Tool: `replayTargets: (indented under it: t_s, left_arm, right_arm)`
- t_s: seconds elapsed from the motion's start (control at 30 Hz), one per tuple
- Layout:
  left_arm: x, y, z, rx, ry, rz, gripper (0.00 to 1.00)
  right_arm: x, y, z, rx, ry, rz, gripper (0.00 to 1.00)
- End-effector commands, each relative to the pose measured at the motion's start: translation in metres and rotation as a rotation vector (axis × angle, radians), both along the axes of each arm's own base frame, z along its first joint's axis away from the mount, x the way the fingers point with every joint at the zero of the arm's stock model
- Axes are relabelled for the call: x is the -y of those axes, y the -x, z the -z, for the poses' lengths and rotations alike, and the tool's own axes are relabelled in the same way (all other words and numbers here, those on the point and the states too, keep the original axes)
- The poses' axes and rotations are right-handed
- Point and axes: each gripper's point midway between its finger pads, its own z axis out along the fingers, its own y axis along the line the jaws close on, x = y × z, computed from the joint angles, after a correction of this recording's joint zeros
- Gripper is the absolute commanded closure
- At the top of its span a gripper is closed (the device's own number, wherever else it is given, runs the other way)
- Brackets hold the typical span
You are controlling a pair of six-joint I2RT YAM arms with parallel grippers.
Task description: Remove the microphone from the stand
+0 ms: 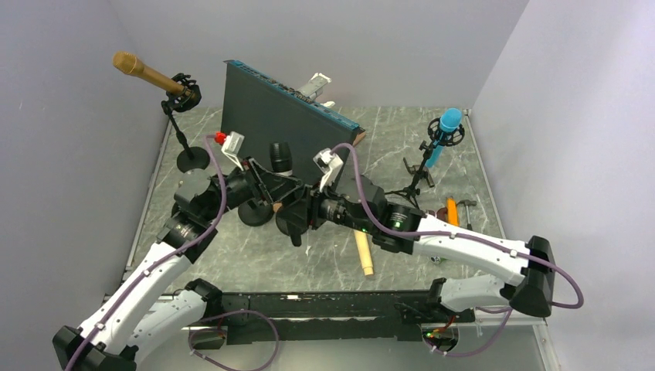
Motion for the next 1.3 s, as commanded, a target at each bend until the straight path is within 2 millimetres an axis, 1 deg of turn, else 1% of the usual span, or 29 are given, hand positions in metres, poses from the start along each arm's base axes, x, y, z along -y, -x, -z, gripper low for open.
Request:
replayTargets:
  t_s: [0.0,0.03,0.1,0.13,0.17,0.27,0.37,0.4,0.47,0.53,0.63,0.7,0.77,0.83,0.9,1.03,1.1,1.17,1.27]
  left_arm:
    - [0.005,0.013,-0.009,0.050,-0.008,0.040,0.68]
    - [0.003,0.012,-0.010,0.065,-0.023,0.028,0.62]
    - [-0.003,0.011,-0.012,0.100,-0.061,-0.009,0.55]
    - [-0.007,0.010,-0.017,0.127,-0.080,-0.034,0.53]
    - [-0.012,0.008,-0.014,0.126,-0.111,-0.064,0.52]
    - [-0.027,0.004,-0.011,0.138,-0.217,-0.140,0.49]
    - [-0.050,-0.001,-0.016,0.164,-0.322,-0.252,0.49]
    - [-0.058,-0.002,-0.020,0.188,-0.353,-0.286,0.49]
    - [-0.072,-0.005,-0.018,0.199,-0.399,-0.349,0.50]
    - [-0.082,-0.006,-0.017,0.196,-0.425,-0.398,0.51]
    - [-0.088,-0.005,-0.019,0.202,-0.441,-0.419,0.51]
    - [-0.089,-0.006,-0.016,0.205,-0.458,-0.419,0.52]
    - [-0.093,-0.006,-0.011,0.189,-0.484,-0.435,0.53]
    - [-0.100,-0.006,-0.006,0.162,-0.513,-0.459,0.54]
    - [-0.102,-0.006,-0.001,0.151,-0.540,-0.455,0.55]
    - [-0.118,-0.013,0.011,0.096,-0.590,-0.540,0.57]
    - [-0.125,-0.017,0.017,0.051,-0.614,-0.585,0.59]
    - [-0.132,-0.020,0.025,0.003,-0.646,-0.619,0.63]
    - [-0.143,-0.022,0.040,-0.077,-0.689,-0.675,0.63]
  right_arm:
    - [0.049,-0.024,-0.009,0.079,-0.004,0.211,1.00]
    - [0.061,-0.024,-0.004,0.084,0.022,0.241,1.00]
    - [0.091,-0.026,0.001,0.088,0.078,0.317,1.00]
    - [0.113,-0.027,0.006,0.090,0.126,0.379,1.00]
    - [0.129,-0.027,0.009,0.090,0.151,0.416,1.00]
    - [0.173,-0.025,0.043,0.063,0.292,0.515,1.00]
    - [0.216,-0.019,0.091,-0.029,0.484,0.633,1.00]
    - [0.234,-0.015,0.108,-0.057,0.572,0.673,1.00]
    - [0.248,-0.011,0.129,-0.103,0.649,0.717,1.00]
    - [0.249,-0.012,0.144,-0.136,0.692,0.717,1.00]
    - [0.232,-0.015,0.156,-0.151,0.719,0.660,1.00]
    - [0.222,-0.019,0.164,-0.148,0.731,0.633,1.00]
    - [0.207,-0.021,0.172,-0.147,0.718,0.588,1.00]
    - [0.186,-0.020,0.179,-0.151,0.683,0.513,1.00]
    - [0.169,-0.018,0.188,-0.171,0.663,0.458,1.00]
    - [0.146,-0.016,0.213,-0.224,0.641,0.406,1.00]
    - [0.139,-0.018,0.225,-0.252,0.648,0.414,1.00]
    - [0.141,-0.020,0.236,-0.280,0.683,0.467,1.00]
    - [0.140,-0.019,0.251,-0.282,0.708,0.524,1.00]
